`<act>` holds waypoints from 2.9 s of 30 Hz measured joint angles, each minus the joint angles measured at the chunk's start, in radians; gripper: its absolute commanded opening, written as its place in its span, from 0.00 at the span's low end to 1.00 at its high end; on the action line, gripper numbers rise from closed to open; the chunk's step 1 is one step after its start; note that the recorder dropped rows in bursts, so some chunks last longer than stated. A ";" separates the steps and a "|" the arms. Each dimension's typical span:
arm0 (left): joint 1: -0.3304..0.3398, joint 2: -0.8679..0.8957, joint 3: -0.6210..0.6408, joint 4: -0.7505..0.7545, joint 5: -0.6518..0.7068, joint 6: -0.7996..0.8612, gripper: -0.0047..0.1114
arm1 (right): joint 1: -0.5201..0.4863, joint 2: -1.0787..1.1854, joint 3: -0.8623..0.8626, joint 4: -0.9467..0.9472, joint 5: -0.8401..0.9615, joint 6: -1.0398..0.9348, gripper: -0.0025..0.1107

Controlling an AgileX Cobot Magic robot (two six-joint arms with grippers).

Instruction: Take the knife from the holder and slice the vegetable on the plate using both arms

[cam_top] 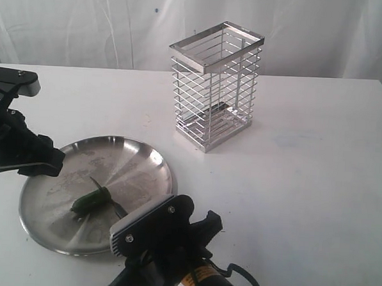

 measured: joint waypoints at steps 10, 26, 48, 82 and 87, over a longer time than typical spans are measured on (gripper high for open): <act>0.000 0.000 0.000 0.000 0.000 0.000 0.55 | 0.000 0.000 0.000 0.017 0.000 -0.006 0.02; 0.000 0.000 0.000 -0.026 0.000 0.000 0.54 | 0.000 0.029 0.000 0.015 -0.013 -0.008 0.02; 0.000 0.137 0.000 -0.454 -0.129 0.153 0.05 | 0.000 0.029 0.000 0.015 0.009 -0.008 0.02; -0.018 0.369 -0.002 -0.675 -0.253 0.419 0.05 | 0.000 0.047 -0.025 0.021 0.043 -0.008 0.02; -0.018 0.416 -0.015 -0.684 -0.271 0.437 0.05 | 0.000 0.047 -0.025 0.021 0.053 -0.008 0.02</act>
